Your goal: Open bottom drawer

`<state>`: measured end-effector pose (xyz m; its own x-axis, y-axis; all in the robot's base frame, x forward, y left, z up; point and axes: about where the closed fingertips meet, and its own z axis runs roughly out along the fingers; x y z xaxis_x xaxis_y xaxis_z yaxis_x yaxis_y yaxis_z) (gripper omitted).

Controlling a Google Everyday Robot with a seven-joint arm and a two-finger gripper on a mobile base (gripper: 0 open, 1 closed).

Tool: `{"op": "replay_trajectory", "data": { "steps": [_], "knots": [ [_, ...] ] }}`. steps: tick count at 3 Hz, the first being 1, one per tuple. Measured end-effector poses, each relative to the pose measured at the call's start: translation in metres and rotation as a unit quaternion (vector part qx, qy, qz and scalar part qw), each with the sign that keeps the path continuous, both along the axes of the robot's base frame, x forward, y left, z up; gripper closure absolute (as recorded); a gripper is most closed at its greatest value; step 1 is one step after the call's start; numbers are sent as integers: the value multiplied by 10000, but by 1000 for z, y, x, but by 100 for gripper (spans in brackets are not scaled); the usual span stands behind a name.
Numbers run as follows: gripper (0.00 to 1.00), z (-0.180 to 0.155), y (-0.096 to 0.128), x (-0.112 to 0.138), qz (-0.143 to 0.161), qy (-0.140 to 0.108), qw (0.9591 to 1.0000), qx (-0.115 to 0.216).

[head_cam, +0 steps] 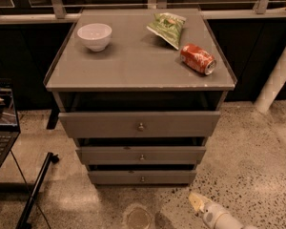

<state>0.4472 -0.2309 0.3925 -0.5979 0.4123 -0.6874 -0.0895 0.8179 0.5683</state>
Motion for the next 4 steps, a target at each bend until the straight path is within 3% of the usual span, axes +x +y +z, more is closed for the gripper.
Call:
{"op": "replay_trajectory", "data": {
  "steps": [1, 2, 3, 4],
  "knots": [
    [100, -50, -4, 3, -125, 311, 9987, 385],
    [100, -98, -3, 52, -44, 543, 9967, 609],
    [100, -98, -3, 52, -44, 543, 9967, 609],
    [100, -99, -3, 60, -35, 344, 9970, 694]
  ]
}}
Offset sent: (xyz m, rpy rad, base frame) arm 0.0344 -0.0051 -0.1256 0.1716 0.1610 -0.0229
